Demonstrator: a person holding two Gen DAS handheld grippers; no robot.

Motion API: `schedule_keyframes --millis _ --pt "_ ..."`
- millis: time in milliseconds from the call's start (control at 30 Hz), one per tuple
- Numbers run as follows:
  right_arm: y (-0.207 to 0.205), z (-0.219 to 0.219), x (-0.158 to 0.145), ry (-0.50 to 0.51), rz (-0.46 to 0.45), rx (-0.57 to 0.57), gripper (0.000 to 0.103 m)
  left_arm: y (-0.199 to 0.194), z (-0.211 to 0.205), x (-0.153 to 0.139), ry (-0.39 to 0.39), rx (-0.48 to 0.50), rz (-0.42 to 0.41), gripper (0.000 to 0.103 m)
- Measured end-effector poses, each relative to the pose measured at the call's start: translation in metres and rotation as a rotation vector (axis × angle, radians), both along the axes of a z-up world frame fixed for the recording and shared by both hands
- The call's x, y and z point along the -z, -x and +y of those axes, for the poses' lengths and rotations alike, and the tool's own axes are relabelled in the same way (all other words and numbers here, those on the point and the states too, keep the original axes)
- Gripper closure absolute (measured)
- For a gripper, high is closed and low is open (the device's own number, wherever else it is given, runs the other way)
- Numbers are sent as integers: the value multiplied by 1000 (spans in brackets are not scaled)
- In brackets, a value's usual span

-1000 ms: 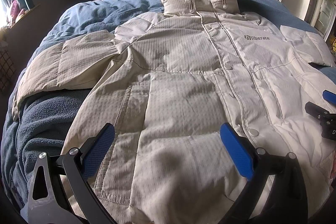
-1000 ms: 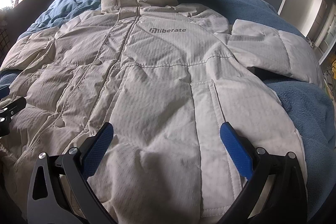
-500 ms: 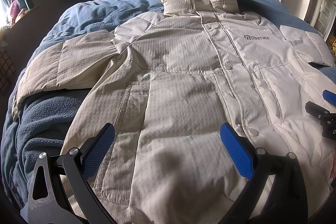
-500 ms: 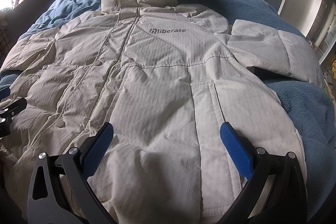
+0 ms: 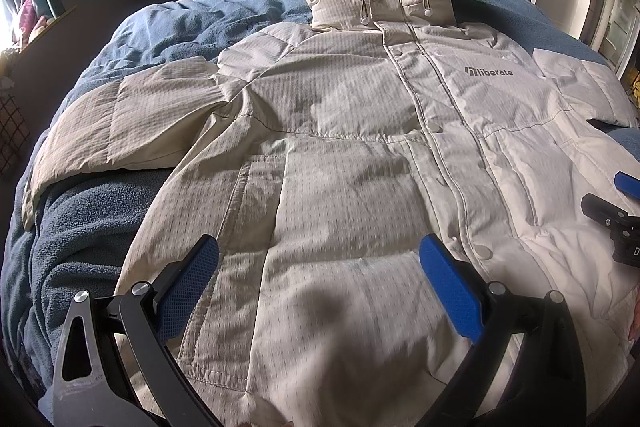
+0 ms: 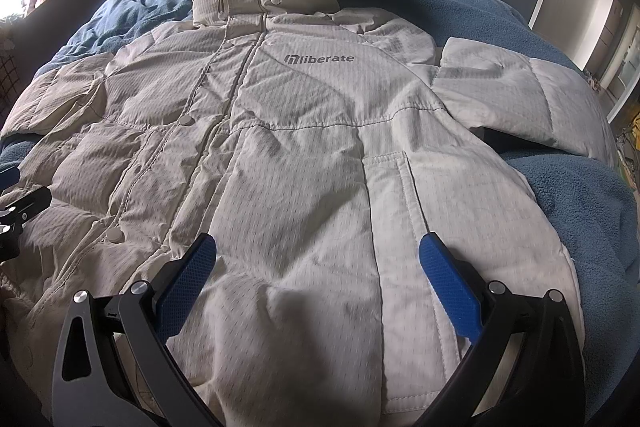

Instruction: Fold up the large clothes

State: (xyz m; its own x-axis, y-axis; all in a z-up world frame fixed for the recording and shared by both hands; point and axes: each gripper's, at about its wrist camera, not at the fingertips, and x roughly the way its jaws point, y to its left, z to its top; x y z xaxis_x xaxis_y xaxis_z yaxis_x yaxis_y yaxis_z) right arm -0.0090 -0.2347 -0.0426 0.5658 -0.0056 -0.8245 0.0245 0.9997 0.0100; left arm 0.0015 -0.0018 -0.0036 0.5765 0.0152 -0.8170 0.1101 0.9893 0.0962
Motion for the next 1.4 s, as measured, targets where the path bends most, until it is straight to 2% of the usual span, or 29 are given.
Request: schedule_keyframes --millis 267,367,467,567,733,800,900,967,1033,1100,1267,1400 --pt "3 -10 -14 -19 -34 38 6 0 0 0 -4 -2 -1 6" --pt "7 -17 -29 1 -98 65 6 2 -1 0 -19 -10 -17 6" --pt "11 -23 -49 70 -180 101 6 7 -3 -4 -23 -10 -43 6" --pt "11 -34 -70 115 -244 152 6 8 -3 -19 -22 -14 -92 6" --pt "8 -66 -102 58 -340 210 6 -3 2 -58 -22 -48 -211 6" --pt "4 -75 -110 83 -377 223 6 -11 4 -70 -10 -42 -235 6" --pt "-11 -86 -115 156 -359 252 6 -28 7 -81 0 -45 -227 6" --pt "-20 -99 -117 159 -346 270 6 -41 9 -81 2 -43 -207 6" --pt "-28 -115 -113 119 -317 289 6 -52 8 -74 -11 -44 -185 6" --pt "-38 -134 -105 54 -266 311 6 -58 7 -60 10 -34 -152 6" --pt "-44 -172 -70 -104 -169 382 6 -56 6 -25 7 -13 -113 6" --pt "-35 -183 -46 -149 -167 428 6 -53 5 -6 14 28 -74 6"
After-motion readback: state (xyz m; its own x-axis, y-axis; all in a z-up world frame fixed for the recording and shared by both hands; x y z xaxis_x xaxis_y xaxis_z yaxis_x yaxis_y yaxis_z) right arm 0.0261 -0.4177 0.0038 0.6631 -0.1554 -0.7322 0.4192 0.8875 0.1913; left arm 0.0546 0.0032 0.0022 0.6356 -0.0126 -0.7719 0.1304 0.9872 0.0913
